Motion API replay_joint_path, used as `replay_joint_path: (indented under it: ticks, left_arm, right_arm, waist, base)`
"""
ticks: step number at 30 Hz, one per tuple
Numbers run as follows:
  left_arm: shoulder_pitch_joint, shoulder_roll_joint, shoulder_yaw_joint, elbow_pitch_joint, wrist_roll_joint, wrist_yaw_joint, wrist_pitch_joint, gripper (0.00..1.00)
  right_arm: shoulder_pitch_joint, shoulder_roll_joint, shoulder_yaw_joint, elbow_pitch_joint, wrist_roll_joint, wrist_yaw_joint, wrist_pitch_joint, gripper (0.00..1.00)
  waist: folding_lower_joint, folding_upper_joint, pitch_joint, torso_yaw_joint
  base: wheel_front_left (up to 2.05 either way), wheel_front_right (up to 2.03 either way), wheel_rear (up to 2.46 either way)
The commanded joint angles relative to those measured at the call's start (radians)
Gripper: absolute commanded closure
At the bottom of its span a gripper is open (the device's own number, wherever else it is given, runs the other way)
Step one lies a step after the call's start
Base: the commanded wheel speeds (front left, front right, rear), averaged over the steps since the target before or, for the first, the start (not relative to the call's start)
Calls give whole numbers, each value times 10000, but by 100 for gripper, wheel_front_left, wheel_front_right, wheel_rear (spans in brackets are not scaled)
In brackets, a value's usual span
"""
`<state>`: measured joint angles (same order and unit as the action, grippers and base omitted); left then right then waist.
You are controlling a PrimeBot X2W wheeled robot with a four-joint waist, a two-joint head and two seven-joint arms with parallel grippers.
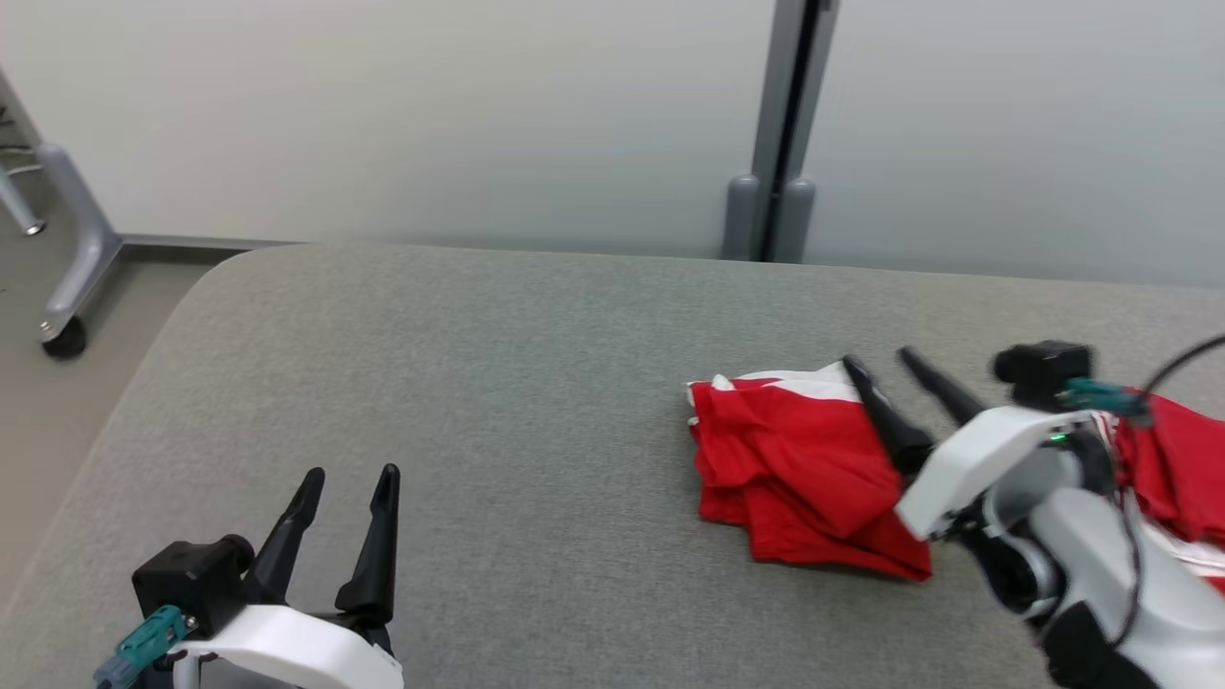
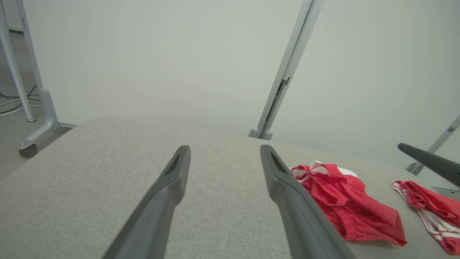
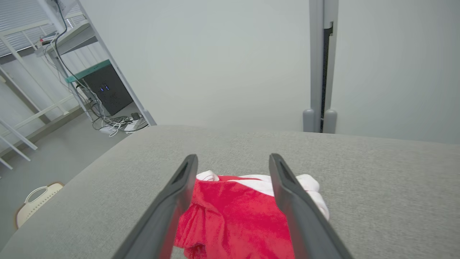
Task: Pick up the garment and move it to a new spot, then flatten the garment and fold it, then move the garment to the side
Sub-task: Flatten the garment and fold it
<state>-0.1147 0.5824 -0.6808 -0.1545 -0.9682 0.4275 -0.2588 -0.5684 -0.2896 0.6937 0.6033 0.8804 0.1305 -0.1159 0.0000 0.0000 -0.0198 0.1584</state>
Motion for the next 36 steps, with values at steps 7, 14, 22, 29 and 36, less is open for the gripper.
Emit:
replay_joint_path:
  ticks: [7,14,22,29,36]
  left_arm:
    - [264,116,404,-282,246,112,-57,0]
    - [472,-49,1123,-513,1091,13,-67,0]
    - [872,-469,1873,-682,2255,-116,-70,0]
    - [1304,-818,2260,-625,2952,-323,-71,0]
    - [1408,-992,2358,-594,3330,-495,-71,0]
  right_arm:
    - [1156,-1193,-2270,-1634,-652,8,-716,0]
    - [3201,-726,-5076,-3577,-2320,8,-1186,0]
    - [5277,743,-6885,-5153,-3991,8,-1073,0]
    - [5587,1281,-7204,-6027,-4763,8,-501,0]
    - [5728,1482,-7353,-6411,-4939,8,-243,0]
  waist:
    - [0,0,-145,-759]
    - [0,0,-75,-1187]
    - [0,0,-44,-1331]
    - [0,0,-37,-1448]
    - [0,0,-3,-1367]
  base:
    - [0,0,0]
    - [0,0,0]
    - [0,0,0]
    - [0,0,0]
    - [0,0,0]
